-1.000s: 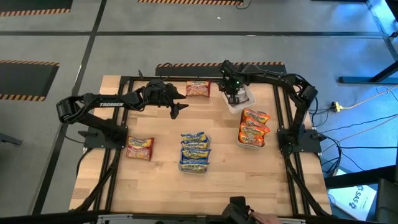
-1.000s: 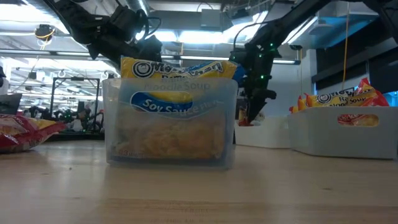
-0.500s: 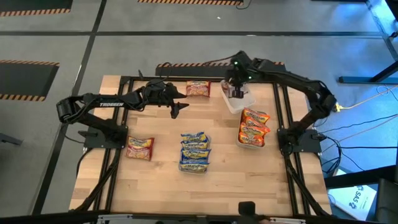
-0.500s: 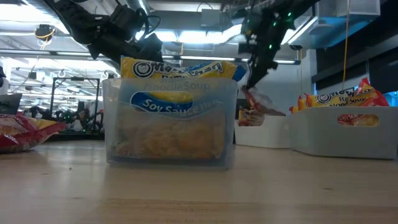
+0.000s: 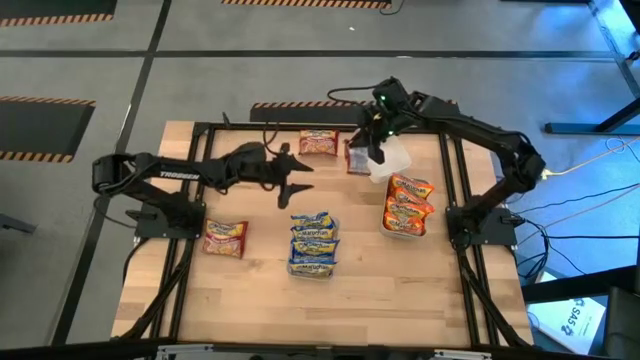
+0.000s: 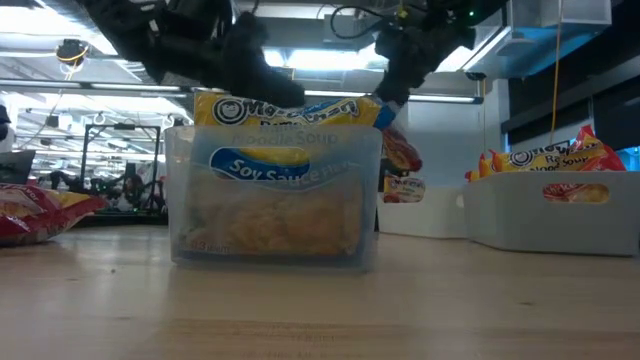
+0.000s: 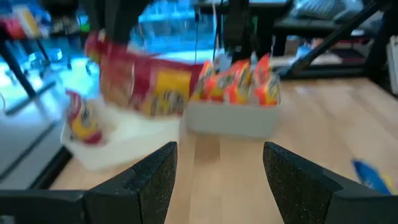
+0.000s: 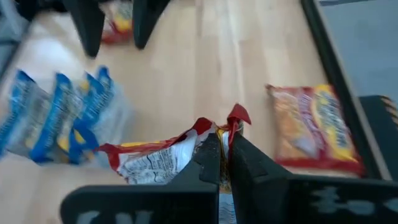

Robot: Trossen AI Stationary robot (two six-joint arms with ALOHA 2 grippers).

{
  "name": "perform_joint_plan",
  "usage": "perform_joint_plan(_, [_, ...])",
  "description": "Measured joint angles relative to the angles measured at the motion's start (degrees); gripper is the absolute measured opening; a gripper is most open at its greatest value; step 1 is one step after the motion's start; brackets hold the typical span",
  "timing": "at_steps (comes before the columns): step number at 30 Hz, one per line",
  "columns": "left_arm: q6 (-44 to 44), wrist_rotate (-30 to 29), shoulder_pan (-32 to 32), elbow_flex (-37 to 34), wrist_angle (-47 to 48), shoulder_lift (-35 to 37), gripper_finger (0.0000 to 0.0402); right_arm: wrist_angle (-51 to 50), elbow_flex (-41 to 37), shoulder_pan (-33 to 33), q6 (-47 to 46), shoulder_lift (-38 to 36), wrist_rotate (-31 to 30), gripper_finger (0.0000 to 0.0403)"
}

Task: Sort Maruchan noodles
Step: Put the bottom right red noodle pack into the white bin

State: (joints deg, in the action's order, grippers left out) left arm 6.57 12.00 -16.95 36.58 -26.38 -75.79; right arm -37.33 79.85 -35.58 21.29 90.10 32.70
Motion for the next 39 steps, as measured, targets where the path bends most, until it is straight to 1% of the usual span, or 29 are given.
perform_joint_plan(3, [1.4,-2.9,2.9,0.0,-1.8,0.0,0.0231,2.6,0.0,1.3,-2.8,1.5,3.6,0.0])
perform_joint_plan(6, [5.2,-6.8,5.8,1.6,-0.1,-0.1,0.0232,4.4,0.0,3.1,-4.7,3.8,8.1,0.0])
perform_joint_plan(8, [7.7,-9.7,7.7,3.4,2.7,-0.4,0.0232,4.9,0.0,4.2,-5.5,5.2,11.1,0.0])
perform_joint_plan(12, [11.8,-12.9,10.5,8.2,10.3,-0.4,0.0232,6.0,0.0,6.5,-6.4,8.1,14.9,0.0])
perform_joint_plan(16, [17.0,-14.3,12.9,11.5,15.2,-1.4,0.0232,8.6,0.0,8.3,-9.4,9.9,18.3,0.0])
perform_joint_plan(21, [22.3,-14.4,14.8,15.7,19.6,-5.0,0.0239,10.3,0.0,10.1,-12.0,10.4,18.9,0.0])
perform_joint_plan(25, [28.2,-15.2,16.0,18.8,19.9,-9.8,0.0238,11.0,0.0,10.6,-13.6,10.4,19.3,0.0])
perform_joint_plan(27, [30.2,-17.7,16.7,20.5,19.6,-12.1,0.0237,10.9,0.0,10.8,-13.7,10.4,19.1,0.0])
perform_joint_plan(29, [31.5,-21.5,17.3,22.0,20.7,-13.8,0.0237,10.9,0.0,11.2,-14.0,10.4,18.7,0.0])
perform_joint_plan(31, [31.7,-24.2,17.5,23.0,21.0,-14.8,0.0238,11.2,0.0,11.5,-14.8,10.4,18.5,0.0])
perform_joint_plan(33, [31.8,-23.7,17.5,23.6,21.0,-15.6,0.0238,11.3,0.0,11.6,-14.9,10.4,18.5,0.0])
perform_joint_plan(36, [34.0,-20.9,17.4,23.6,21.5,-15.8,0.0234,10.8,0.0,11.7,-15.2,10.4,19.2,0.0])
perform_joint_plan(39, [35.6,-20.7,17.6,23.7,21.3,-16.7,0.0227,10.7,0.0,11.7,-15.4,10.4,19.4,0.0])
